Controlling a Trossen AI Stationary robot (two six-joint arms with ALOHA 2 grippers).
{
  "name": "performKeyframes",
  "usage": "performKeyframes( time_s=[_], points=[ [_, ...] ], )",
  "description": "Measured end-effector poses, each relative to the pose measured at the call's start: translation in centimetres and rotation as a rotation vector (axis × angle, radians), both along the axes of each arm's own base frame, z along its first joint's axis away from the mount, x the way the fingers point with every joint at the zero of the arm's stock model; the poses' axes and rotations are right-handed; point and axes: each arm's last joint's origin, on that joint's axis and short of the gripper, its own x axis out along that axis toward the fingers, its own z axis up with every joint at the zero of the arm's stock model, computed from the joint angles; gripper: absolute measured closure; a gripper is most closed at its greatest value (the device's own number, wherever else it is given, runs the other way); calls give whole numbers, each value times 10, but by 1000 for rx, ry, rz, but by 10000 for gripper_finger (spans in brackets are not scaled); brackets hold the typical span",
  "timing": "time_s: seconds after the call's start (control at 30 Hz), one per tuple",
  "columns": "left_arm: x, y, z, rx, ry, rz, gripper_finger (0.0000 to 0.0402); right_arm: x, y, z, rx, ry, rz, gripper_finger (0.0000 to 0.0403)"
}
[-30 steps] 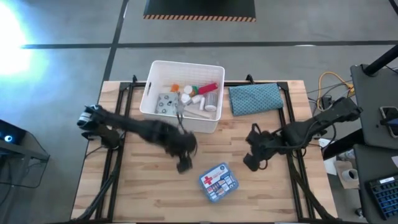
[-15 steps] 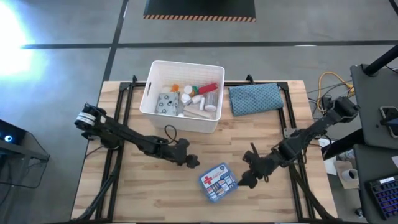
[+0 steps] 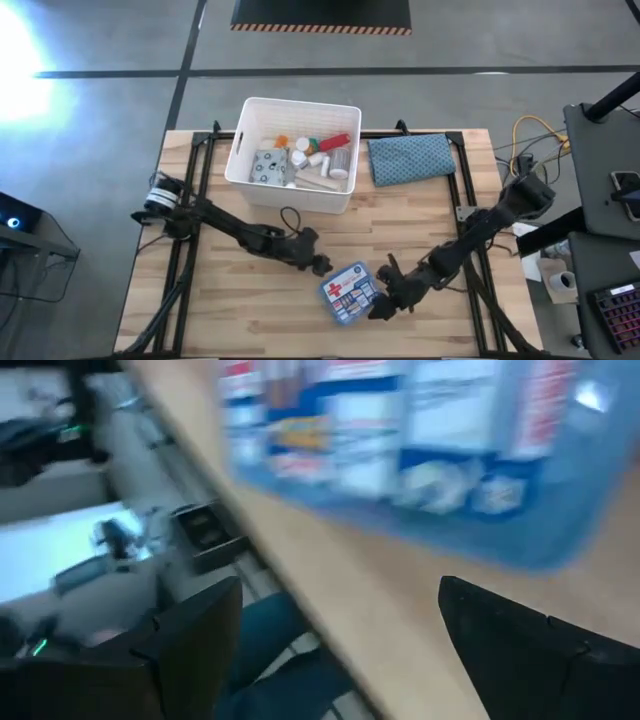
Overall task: Pick & place medical supplies in basket/bin
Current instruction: Put the blue first aid kit into the white bin
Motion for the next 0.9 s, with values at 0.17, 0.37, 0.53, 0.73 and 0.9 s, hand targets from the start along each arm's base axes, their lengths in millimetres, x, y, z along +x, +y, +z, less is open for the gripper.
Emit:
performKeyframes(
  time_s=[0.17, 0.37, 0.53, 0.73, 0.9],
  points=[
    [27, -8, -14, -31, 10, -124, 112, 8, 6, -25, 60, 63, -50, 75],
    [43, -14, -15, -44, -5, -204, 112, 19, 12, -42, 126, 41, -105, 75],
    [47, -15, -8, -19, -27, -260, 112, 22, 8, -45, 130, 39, -136, 76],
    [47, -17, -7, -54, -35, -298, 111, 21, -5, -44, 84, 40, -211, 76],
    [46, -20, 1, -86, -53, -328, 111, 19, -11, -47, 80, 43, -241, 76]
  ],
)
